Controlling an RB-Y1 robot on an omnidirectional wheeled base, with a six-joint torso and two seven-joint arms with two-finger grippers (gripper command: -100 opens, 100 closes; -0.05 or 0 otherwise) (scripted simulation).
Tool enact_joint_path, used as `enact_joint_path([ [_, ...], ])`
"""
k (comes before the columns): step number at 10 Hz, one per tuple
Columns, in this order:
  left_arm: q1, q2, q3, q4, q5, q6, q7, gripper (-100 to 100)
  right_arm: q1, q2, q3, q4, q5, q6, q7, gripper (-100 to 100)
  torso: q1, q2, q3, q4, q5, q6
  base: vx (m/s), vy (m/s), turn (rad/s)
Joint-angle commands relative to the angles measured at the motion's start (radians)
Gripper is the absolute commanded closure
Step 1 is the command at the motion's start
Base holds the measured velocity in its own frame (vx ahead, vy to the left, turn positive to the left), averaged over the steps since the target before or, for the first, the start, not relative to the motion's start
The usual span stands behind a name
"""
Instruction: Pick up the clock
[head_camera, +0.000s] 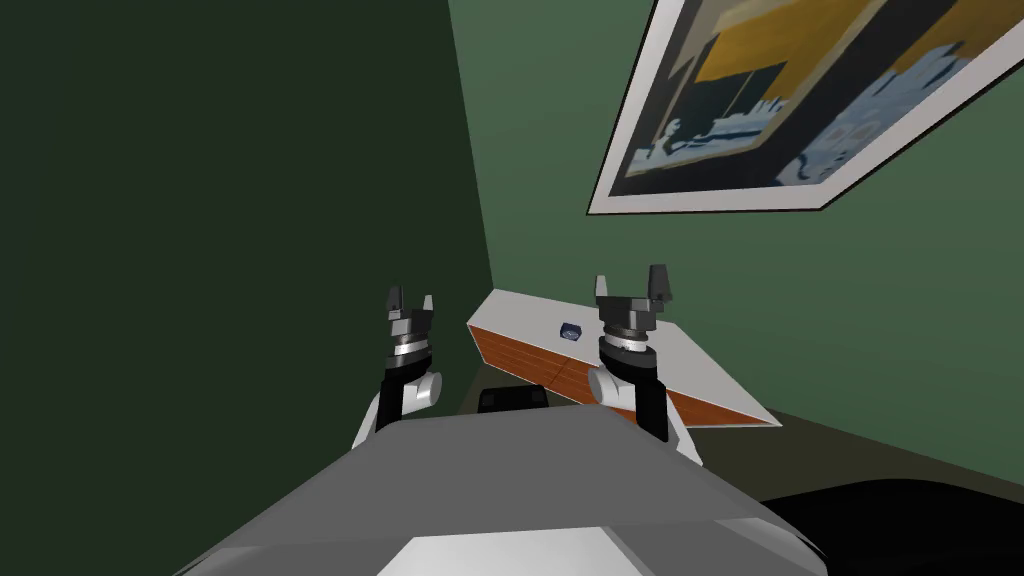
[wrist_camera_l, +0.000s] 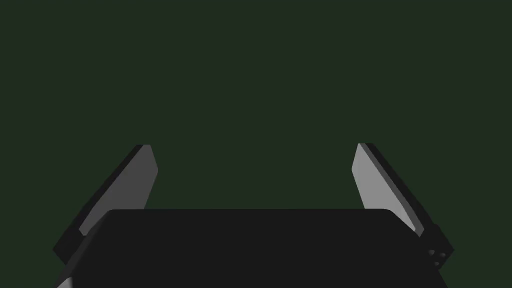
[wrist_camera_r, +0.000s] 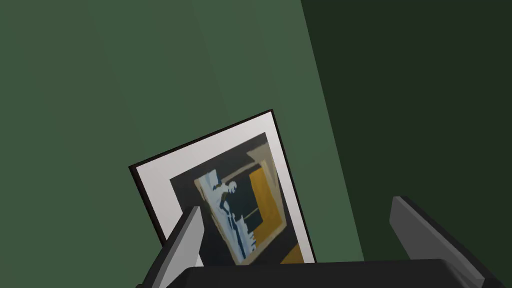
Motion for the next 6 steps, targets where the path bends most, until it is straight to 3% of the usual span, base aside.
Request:
enact_joint_path([
  [1,0.0,0.0,0.0,0.0,0.0,0.0,0.0,0,0.008,-0.032,0.0,0.013,-0.002,-0.008,0.011,-100,0.0,0.0,0.0,0.0,0.0,0.0,-0.048,0.007,0.066],
  [6,0.0,0.0,0.0,0.0,0.0,0.0,0.0,0,0.052,-0.181,0.004,0.107,-0.003,-0.059,0.081,-100,0.003,0.011,0.006,0.002,0.001,0.0,-0.145,0.048,0.129],
])
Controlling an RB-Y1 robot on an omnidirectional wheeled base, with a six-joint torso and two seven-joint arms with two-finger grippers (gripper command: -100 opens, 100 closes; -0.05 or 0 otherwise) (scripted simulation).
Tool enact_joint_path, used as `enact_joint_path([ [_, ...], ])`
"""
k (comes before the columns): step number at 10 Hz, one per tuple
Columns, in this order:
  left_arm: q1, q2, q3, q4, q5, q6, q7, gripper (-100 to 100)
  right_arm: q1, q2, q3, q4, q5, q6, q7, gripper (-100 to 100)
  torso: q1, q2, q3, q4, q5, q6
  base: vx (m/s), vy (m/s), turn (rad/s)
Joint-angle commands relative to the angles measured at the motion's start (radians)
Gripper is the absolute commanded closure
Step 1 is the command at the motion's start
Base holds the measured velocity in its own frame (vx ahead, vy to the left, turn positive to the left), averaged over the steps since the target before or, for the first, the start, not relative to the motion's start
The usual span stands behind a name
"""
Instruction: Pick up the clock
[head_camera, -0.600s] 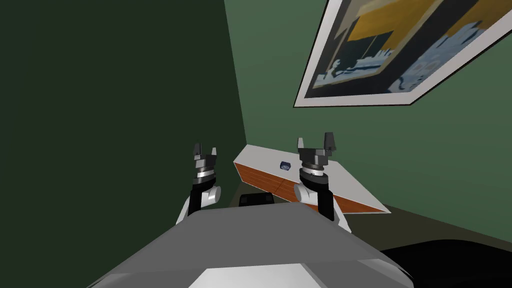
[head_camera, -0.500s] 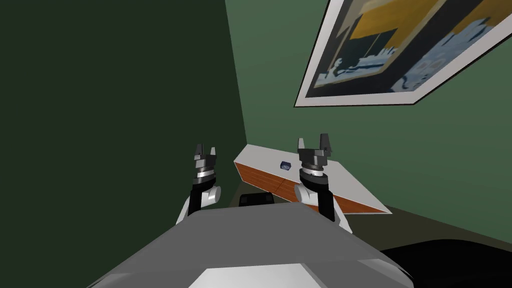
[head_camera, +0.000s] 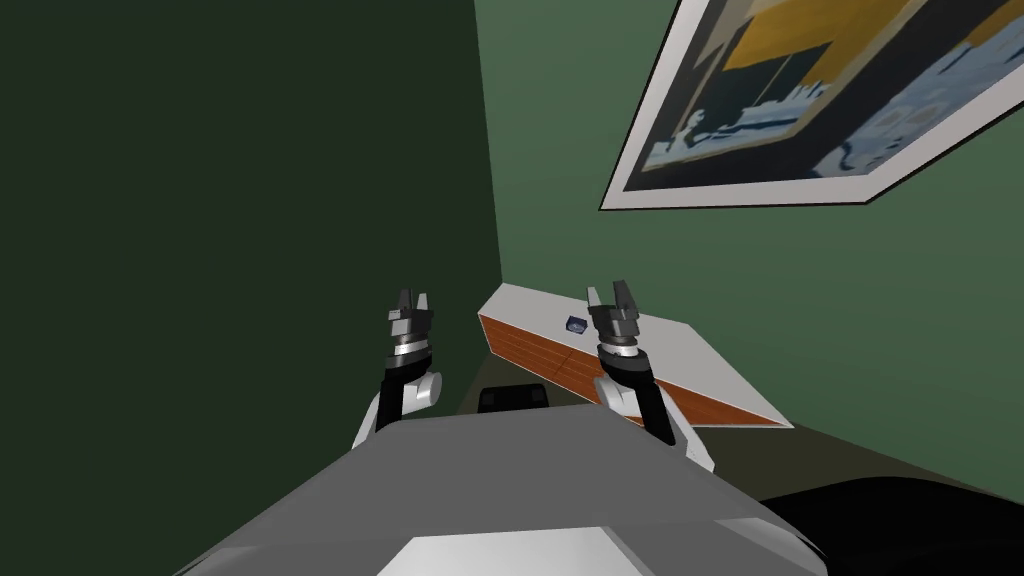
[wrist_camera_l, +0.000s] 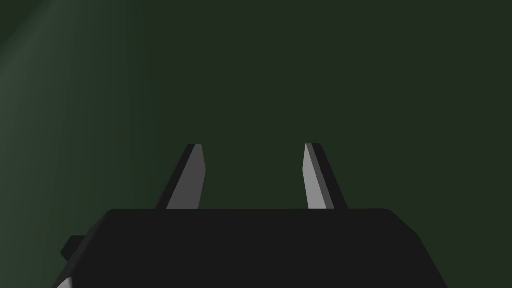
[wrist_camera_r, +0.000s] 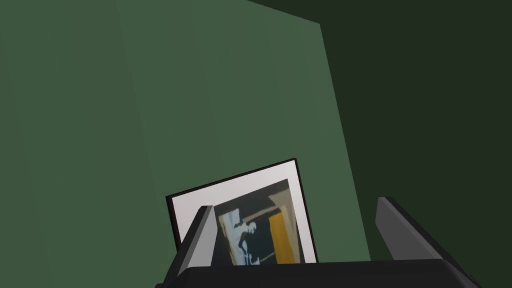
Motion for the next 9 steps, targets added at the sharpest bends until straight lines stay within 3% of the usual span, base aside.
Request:
enact_joint_path([
  [1,0.0,0.0,0.0,0.0,0.0,0.0,0.0,0,0.013,-0.03,0.0,0.008,-0.001,-0.008,0.011,-100,0.0,0.0,0.0,0.0,0.0,0.0,-0.106,0.05,0.053],
  [3,0.0,0.0,0.0,0.0,0.0,0.0,0.0,0,0.032,-0.098,0.004,0.064,0.005,-0.034,0.048,-100,-0.002,-0.004,-0.002,-0.001,0.0,0.0,-0.109,0.044,0.183],
  [4,0.0,0.0,0.0,0.0,0.0,0.0,0.0,0,0.032,-0.109,0.004,0.064,0.005,-0.034,0.048,-100,-0.001,-0.003,-0.002,-0.001,0.0,0.0,-0.102,0.059,0.036],
  [6,0.0,0.0,0.0,0.0,0.0,0.0,0.0,0,0.049,-0.179,0.009,0.13,0.018,-0.059,0.086,-100,-0.001,-0.004,-0.002,-0.001,0.0,0.0,-0.117,0.06,0.171],
  [9,0.0,0.0,0.0,0.0,0.0,0.0,0.0,0,0.057,-0.244,0.012,0.167,0.028,-0.072,0.106,-100,-0.001,-0.005,-0.003,-0.001,0.0,0.0,-0.085,0.043,0.098],
])
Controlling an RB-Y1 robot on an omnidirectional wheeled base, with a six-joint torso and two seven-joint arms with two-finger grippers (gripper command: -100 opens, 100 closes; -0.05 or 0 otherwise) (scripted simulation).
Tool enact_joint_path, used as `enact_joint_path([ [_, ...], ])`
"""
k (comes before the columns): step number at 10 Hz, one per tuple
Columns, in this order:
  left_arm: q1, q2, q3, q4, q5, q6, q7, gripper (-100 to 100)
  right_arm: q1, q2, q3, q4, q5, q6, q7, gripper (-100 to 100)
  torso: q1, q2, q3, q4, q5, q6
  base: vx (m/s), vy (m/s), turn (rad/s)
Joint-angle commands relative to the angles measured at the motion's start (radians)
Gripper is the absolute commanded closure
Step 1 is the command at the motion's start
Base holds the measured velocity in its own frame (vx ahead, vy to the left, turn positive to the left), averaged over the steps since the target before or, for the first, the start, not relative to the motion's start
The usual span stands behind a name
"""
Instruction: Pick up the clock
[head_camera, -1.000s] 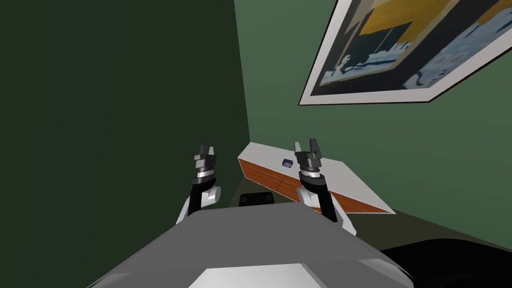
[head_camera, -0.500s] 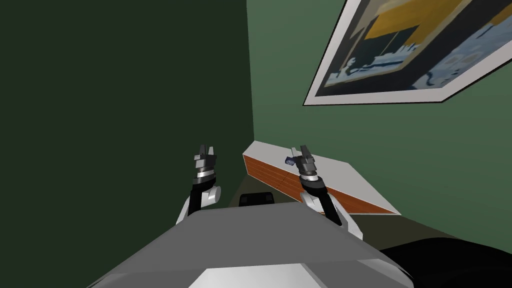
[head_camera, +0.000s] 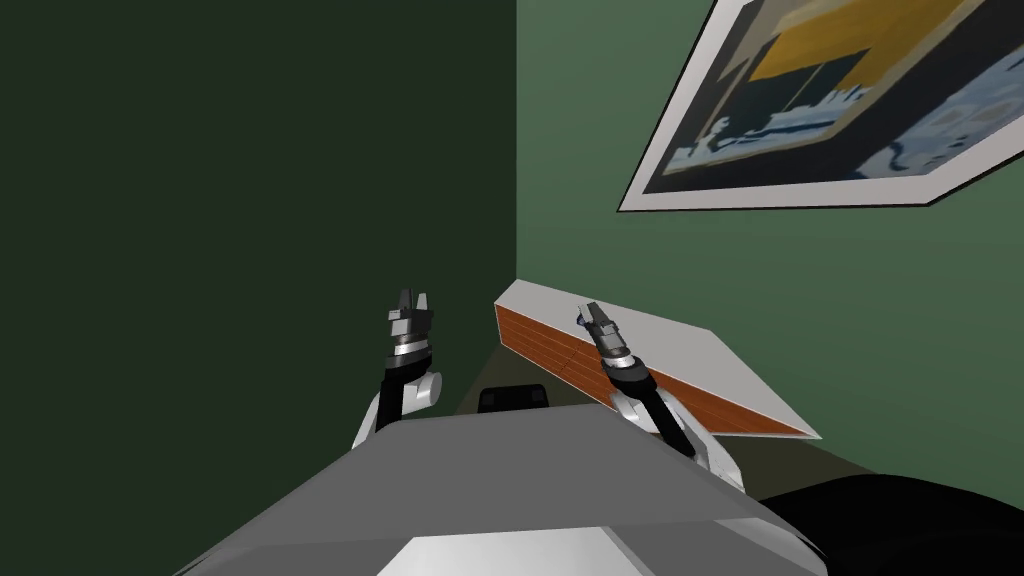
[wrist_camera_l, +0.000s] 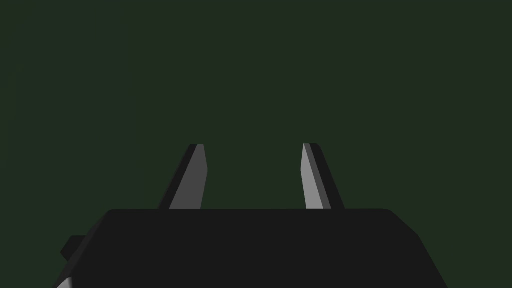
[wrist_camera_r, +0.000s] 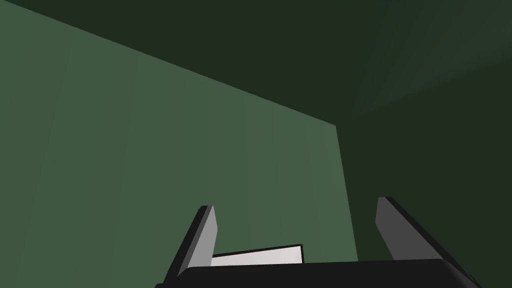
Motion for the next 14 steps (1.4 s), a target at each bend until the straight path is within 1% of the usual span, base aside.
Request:
enact_joint_path([
  [1,0.0,0.0,0.0,0.0,0.0,0.0,0.0,0,0.001,-0.05,0.004,0.05,0.013,-0.013,0.022,-100,0.0,0.0,0.0,0.0,0.0,0.0,-0.063,0.025,0.17],
  [2,0.0,0.0,0.0,0.0,0.0,0.0,0.0,0,0.001,-0.061,0.004,0.05,0.013,-0.013,0.022,-100,-0.001,-0.001,-0.001,0.0,0.0,0.0,-0.046,0.019,0.084],
  [3,0.0,0.0,0.0,0.0,0.0,0.0,0.0,0,0.006,-0.1,0.008,0.09,0.026,-0.024,0.041,-100,-0.001,-0.002,-0.001,0.0,0.0,0.0,-0.057,0.033,0.158],
  [4,0.0,0.0,0.0,0.0,0.0,0.0,0.0,0,0.006,-0.111,0.008,0.092,0.026,-0.024,0.041,-100,-0.001,-0.002,-0.001,0.0,0.0,0.0,-0.045,0.025,0.081],
  [5,0.0,0.0,0.0,0.0,0.0,0.0,0.0,0,0.01,-0.149,0.013,0.136,0.041,-0.034,0.059,-100,-0.001,-0.002,-0.001,0.0,0.0,0.0,-0.039,0.031,0.178],
  [6,0.0,0.0,0.0,0.0,0.0,0.0,0.0,0,0.01,-0.162,0.013,0.136,0.041,-0.034,0.059,-100,-0.001,-0.003,-0.002,-0.001,0.0,0.0,-0.026,0.018,0.091],
  [7,0.0,0.0,0.0,0.0,0.0,0.0,0.0,0,0.014,-0.196,0.019,0.181,0.058,-0.043,0.078,-100,-0.001,-0.003,-0.002,-0.001,0.0,0.0,-0.025,0.014,0.184],
  [8,0.0,0.0,0.0,0.0,0.0,0.0,0.0,0,0.014,-0.213,0.019,0.182,0.058,-0.043,0.078,-100,-0.002,-0.004,-0.002,-0.001,0.0,0.0,-0.02,0.005,0.091],
  [9,0.0,0.0,0.0,0.0,0.0,0.0,0.0,0,0.017,-0.249,0.026,0.221,0.077,-0.052,0.095,-100,-0.003,-0.004,-0.002,-0.001,-0.001,0.0,-0.019,0.01,0.184],
  [10,0.0,0.0,0.0,0.0,0.0,0.0,0.0,0,0.017,-0.266,0.026,0.231,0.077,-0.052,0.095,-100,-0.003,-0.004,-0.003,-0.001,-0.001,0.0,-0.013,0.006,0.094],
  [11,0.0,0.0,0.0,0.0,0.0,0.0,0.0,0,0.019,-0.305,0.034,0.27,0.098,-0.06,0.113,-100,-0.003,-0.005,-0.003,-0.001,-0.001,0.0,-0.01,0.007,0.149],
  [12,0.0,0.0,0.0,0.0,0.0,0.0,0.0,0,0.019,-0.32,0.034,0.281,0.098,-0.06,0.113,-100,-0.003,-0.005,-0.003,-0.001,-0.001,0.0,-0.007,0.003,0.108],
  [13,0.0,0.0,0.0,0.0,0.0,0.0,0.0,0,0.021,-0.354,0.043,0.328,0.121,-0.067,0.129,-100,-0.003,-0.005,-0.003,-0.001,-0.001,0.0,-0.002,0.002,0.215],
  [14,0.0,0.0,0.0,0.0,0.0,0.0,0.0,0,0.021,-0.376,0.043,0.334,0.121,-0.067,0.129,-100,-0.003,-0.005,-0.003,-0.001,-0.001,0.0,0.001,-0.004,0.096],
])
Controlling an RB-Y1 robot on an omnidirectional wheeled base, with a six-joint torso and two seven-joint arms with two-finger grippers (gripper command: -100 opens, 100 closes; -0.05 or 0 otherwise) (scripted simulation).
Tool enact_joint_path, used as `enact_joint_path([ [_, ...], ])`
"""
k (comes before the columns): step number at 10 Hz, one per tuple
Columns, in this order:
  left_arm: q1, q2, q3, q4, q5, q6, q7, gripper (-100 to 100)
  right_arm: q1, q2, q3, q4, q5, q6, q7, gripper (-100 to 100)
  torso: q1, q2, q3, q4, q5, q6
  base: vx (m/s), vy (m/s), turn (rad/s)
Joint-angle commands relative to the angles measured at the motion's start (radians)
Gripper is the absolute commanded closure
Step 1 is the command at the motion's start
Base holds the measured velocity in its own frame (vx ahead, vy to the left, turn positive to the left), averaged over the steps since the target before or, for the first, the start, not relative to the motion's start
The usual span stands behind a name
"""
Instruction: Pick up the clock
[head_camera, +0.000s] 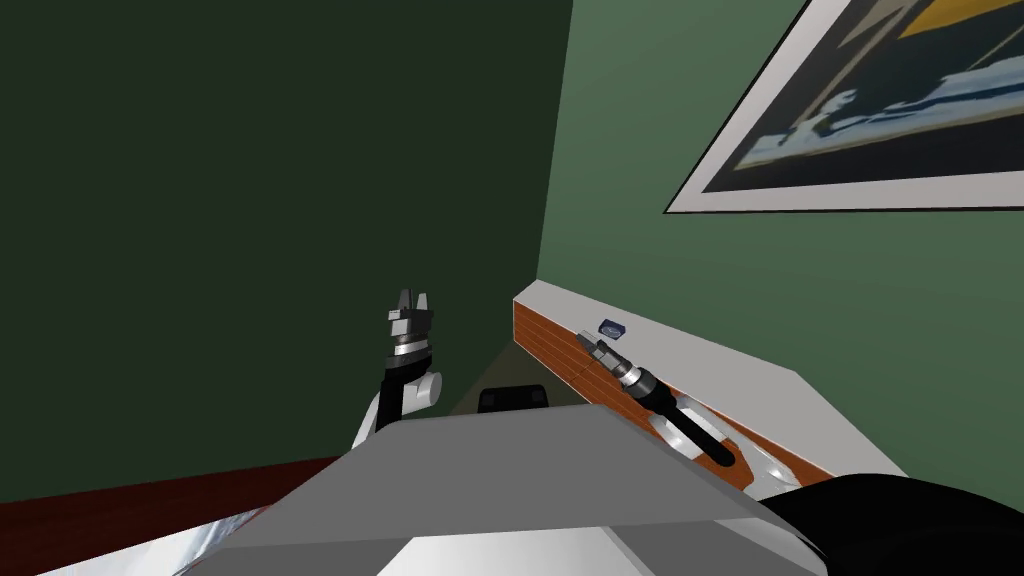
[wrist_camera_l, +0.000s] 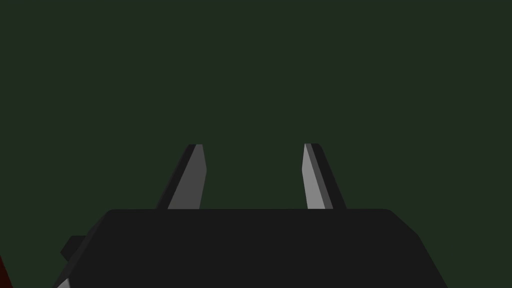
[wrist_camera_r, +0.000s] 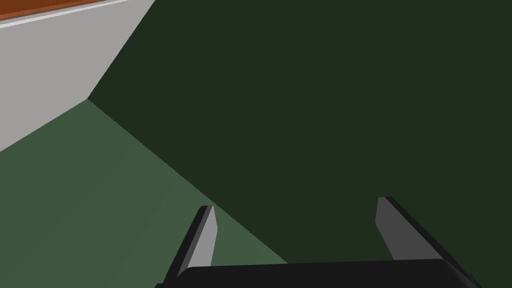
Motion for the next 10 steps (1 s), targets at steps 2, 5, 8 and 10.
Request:
enact_joint_path([
  [2,0.0,0.0,0.0,0.0,0.0,0.0,0.0,0,-0.007,-0.073,0.012,0.073,0.027,-0.007,0.016,-100,0.0,0.0,0.0,0.0,0.0,-0.001,0.007,-0.007,0.144],
  [5,0.0,0.0,0.0,0.0,0.0,0.0,0.0,0,-0.006,-0.159,0.036,0.163,0.079,-0.017,0.046,-100,-0.001,-0.001,-0.001,0.0,0.0,0.0,0.018,-0.018,0.159],
  [8,0.0,0.0,0.0,0.0,0.0,0.0,0.0,0,-0.006,-0.24,0.05,0.243,0.106,-0.02,0.059,-100,-0.002,-0.002,-0.001,-0.001,0.0,0.0,0.029,-0.029,0.128],
  [10,0.0,0.0,0.0,0.0,0.0,0.0,0.0,0,-0.006,-0.292,0.064,0.299,0.133,-0.023,0.071,-100,-0.003,-0.003,-0.001,-0.001,0.0,0.0,0.031,-0.041,0.135],
])
